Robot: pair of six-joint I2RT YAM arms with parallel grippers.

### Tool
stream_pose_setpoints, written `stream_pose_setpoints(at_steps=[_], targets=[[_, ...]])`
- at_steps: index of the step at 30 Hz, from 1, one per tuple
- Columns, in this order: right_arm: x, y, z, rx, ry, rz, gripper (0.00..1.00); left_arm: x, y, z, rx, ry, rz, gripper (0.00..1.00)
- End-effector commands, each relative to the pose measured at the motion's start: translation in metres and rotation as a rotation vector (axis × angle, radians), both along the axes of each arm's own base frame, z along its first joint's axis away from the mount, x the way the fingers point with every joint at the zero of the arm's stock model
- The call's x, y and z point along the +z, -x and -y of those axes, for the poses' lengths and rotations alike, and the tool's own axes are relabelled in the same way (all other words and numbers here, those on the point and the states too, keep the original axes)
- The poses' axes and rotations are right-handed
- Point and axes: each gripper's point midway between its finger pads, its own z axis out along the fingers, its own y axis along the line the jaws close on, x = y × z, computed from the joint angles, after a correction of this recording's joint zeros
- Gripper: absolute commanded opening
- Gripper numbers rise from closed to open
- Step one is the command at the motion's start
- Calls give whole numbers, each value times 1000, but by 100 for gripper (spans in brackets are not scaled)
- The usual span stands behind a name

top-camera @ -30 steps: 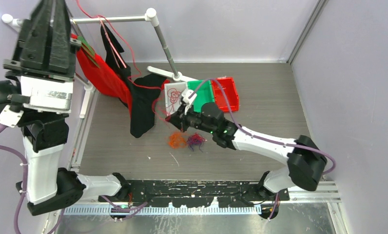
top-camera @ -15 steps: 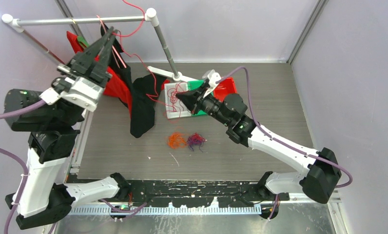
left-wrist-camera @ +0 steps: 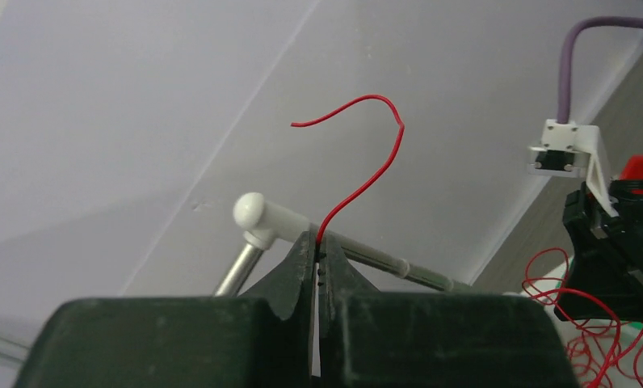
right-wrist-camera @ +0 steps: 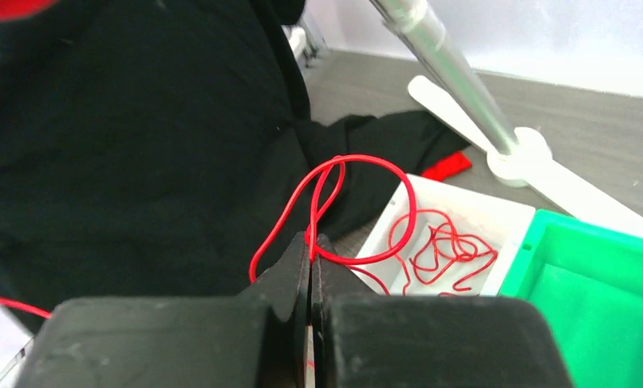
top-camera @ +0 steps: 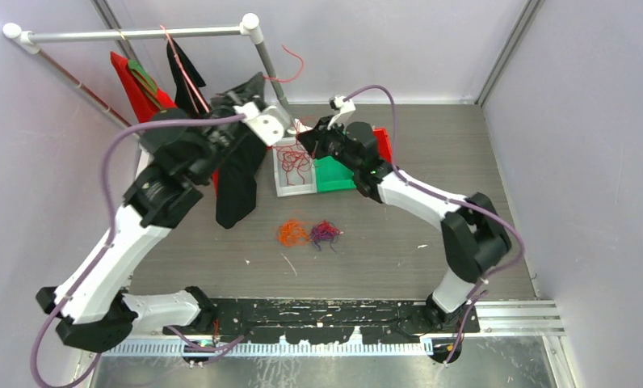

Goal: Untangle the cables

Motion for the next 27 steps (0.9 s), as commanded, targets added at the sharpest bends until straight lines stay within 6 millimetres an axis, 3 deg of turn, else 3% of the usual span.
stream_pose_setpoints(at_steps=[1, 6, 9, 13, 20, 27], targets=[[6, -23, -22, 32, -56, -16, 1, -22, -36, -2, 116, -100, 0, 0], [-24, -51, -41, 28, -38, -58, 4, -48, -82, 3, 191, -171, -43, 0], [-44, -68, -40, -18, 3, -94, 33, -63, -99, 5, 203, -198, -52, 0], [-62, -85, -25, -73, 25, -143, 48, -84, -117, 9, 208, -219, -75, 0], [-70, -87, 2, -108, 43, -182, 51, -110, -147, 12, 223, -254, -110, 0], [-77, -84, 55, -213, 28, -228, 56, -137, -163, 18, 218, -266, -183, 0]])
